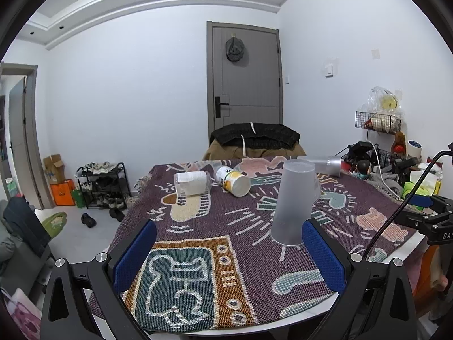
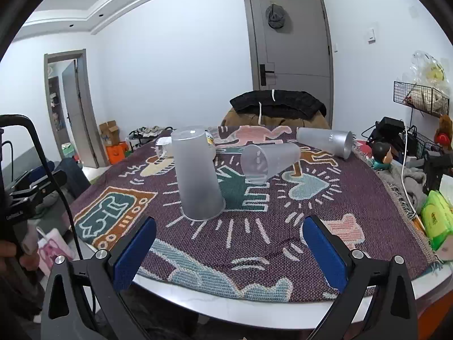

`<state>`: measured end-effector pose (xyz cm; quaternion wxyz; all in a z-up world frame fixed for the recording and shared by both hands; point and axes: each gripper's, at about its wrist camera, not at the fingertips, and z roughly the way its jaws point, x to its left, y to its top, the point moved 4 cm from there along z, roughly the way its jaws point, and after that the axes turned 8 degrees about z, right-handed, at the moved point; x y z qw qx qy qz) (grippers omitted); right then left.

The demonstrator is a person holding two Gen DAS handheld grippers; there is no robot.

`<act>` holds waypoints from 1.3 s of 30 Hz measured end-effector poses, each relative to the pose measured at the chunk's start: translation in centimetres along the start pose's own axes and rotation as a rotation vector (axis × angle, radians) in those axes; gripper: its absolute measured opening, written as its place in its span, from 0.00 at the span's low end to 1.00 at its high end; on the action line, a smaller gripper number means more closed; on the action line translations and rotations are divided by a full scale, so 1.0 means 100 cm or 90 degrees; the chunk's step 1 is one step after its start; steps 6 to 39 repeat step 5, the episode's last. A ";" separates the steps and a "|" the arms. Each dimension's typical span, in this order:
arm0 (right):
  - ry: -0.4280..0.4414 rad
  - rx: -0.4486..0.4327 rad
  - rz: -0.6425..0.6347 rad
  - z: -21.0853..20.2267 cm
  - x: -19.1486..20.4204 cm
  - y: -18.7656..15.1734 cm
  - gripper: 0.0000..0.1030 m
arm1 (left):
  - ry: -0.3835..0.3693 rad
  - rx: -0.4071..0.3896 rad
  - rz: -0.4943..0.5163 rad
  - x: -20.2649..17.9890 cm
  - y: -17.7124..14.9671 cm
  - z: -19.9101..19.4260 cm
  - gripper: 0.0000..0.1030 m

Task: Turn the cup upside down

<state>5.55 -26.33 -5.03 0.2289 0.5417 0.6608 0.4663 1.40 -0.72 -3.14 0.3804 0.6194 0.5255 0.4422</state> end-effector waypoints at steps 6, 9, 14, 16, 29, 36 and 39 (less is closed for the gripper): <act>-0.001 0.002 -0.004 0.001 0.002 -0.001 1.00 | -0.001 0.002 -0.005 0.001 -0.002 0.001 1.00; -0.001 0.002 -0.004 0.001 0.002 -0.001 1.00 | -0.001 0.002 -0.005 0.001 -0.002 0.001 1.00; -0.001 0.002 -0.004 0.001 0.002 -0.001 1.00 | -0.001 0.002 -0.005 0.001 -0.002 0.001 1.00; -0.001 0.002 -0.004 0.001 0.002 -0.001 1.00 | -0.001 0.002 -0.005 0.001 -0.002 0.001 1.00; -0.001 0.002 -0.004 0.001 0.002 -0.001 1.00 | -0.001 0.002 -0.005 0.001 -0.002 0.001 1.00; -0.001 0.002 -0.004 0.001 0.002 -0.001 1.00 | -0.001 0.002 -0.005 0.001 -0.002 0.001 1.00; -0.001 0.002 -0.004 0.001 0.002 -0.001 1.00 | -0.001 0.002 -0.005 0.001 -0.002 0.001 1.00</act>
